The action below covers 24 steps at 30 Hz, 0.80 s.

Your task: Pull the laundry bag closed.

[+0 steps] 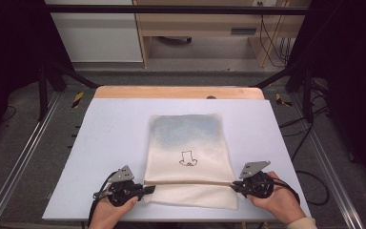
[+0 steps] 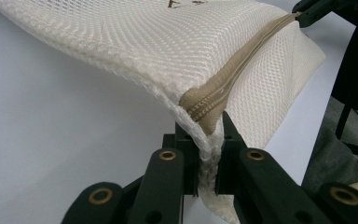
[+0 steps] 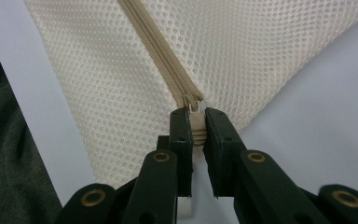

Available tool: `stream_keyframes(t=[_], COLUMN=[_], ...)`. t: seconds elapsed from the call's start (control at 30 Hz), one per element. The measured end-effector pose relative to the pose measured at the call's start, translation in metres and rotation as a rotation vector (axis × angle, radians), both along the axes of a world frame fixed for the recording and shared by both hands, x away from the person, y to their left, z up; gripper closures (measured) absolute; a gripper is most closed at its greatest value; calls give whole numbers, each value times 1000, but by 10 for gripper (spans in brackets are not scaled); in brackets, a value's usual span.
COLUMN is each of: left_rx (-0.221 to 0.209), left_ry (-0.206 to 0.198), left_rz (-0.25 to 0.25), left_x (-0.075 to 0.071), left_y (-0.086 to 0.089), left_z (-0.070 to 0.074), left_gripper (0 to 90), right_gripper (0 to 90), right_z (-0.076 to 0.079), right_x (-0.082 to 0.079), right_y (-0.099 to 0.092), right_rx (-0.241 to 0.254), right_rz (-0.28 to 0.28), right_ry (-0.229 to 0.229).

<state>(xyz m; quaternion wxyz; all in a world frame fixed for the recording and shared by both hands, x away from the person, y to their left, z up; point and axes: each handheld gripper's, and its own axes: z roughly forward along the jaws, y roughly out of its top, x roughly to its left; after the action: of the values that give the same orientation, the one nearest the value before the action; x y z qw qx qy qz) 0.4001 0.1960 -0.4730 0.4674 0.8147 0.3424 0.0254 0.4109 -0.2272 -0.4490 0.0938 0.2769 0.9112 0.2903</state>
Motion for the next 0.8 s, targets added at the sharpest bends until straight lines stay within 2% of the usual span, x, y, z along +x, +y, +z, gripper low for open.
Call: stream_keyframes(t=[0.1,0.13,0.2,0.27,0.33,0.4,0.47,0.5,0.53,0.6,0.67,0.8], left_rx=[7,11,9,17,36,28,61,60,59,78,81,95], left_ry=[-5,-7,-17,-25,-42,-63,-103,-113,-120,-174,-205,-261], left_rz=[4,12,38,66,98,128,164,184,196,244,265,298], left_x=[-1,-2,-4,-8,-11,-14,-15,-15,-15,-11,-6,0], left_y=[0,0,2,4,8,12,16,18,19,24,29,37], left_z=[1,1,4,7,11,15,19,21,23,27,31,34], left_gripper=[814,791,689,554,416,328,235,179,151,99,66,54], right_gripper=[821,820,802,697,592,476,399,357,310,244,183,121], right_z=[0,0,-1,1,3,8,12,15,17,23,28,41], right_x=[0,-1,-1,-2,-2,-2,-1,-1,0,3,7,17], right_y=[1,1,1,2,4,8,12,14,17,23,28,35], right_rx=[6,14,33,43,58,77,94,96,101,112,135,177], right_rz=[-5,-15,-1,-18,-26,-42,-54,-68,-81,-112,-138,-194], right_ry=[1,16,19,19,-1,-30,-54,-65,-77,-124,-153,-197])
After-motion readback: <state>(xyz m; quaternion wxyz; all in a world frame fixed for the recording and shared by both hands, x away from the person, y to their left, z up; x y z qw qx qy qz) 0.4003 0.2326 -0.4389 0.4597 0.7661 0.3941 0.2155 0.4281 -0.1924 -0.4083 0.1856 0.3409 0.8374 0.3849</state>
